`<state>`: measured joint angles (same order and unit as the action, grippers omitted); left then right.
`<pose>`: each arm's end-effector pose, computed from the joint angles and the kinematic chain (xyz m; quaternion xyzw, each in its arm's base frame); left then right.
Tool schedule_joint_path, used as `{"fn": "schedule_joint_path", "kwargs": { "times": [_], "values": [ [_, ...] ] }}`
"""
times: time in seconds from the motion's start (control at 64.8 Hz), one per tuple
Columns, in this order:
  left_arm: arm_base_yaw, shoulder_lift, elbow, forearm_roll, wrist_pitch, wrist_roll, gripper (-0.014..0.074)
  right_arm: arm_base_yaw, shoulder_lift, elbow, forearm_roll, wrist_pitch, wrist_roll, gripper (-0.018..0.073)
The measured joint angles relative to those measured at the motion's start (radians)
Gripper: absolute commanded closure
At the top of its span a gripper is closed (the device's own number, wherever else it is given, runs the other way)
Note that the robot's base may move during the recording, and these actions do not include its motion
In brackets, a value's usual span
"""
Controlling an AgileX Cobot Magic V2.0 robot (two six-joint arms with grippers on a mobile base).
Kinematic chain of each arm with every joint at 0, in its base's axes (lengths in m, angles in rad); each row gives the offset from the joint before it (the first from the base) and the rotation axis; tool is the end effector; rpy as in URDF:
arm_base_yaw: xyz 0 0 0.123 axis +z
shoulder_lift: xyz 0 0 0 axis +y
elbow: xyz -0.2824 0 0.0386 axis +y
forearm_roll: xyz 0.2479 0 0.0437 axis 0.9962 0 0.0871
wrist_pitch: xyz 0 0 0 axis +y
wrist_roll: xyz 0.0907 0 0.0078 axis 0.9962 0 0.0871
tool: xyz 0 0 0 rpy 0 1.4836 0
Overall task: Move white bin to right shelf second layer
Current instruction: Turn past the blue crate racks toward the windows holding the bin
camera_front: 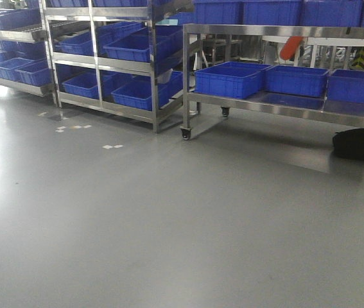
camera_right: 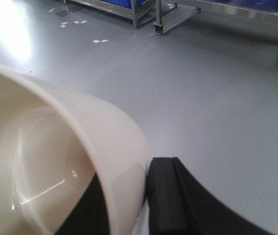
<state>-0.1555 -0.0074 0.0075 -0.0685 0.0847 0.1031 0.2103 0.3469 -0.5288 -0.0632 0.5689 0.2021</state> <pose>0.0555 -0.0092 0.2033 0.0691 0.7028 -0.0447 0.7066 0.0695 0.0117 0.3162 -0.0146 0.8043 0.0926 0.5868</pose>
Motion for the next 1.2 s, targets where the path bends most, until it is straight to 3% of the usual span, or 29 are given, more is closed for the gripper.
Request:
{"fn": "schedule_joint_path", "kwargs": {
  "times": [1.205],
  "values": [
    [0.0, 0.0, 0.0, 0.0, 0.0, 0.0, 0.0512, 0.0, 0.0, 0.0, 0.0, 0.0, 0.0, 0.0508]
  ]
}}
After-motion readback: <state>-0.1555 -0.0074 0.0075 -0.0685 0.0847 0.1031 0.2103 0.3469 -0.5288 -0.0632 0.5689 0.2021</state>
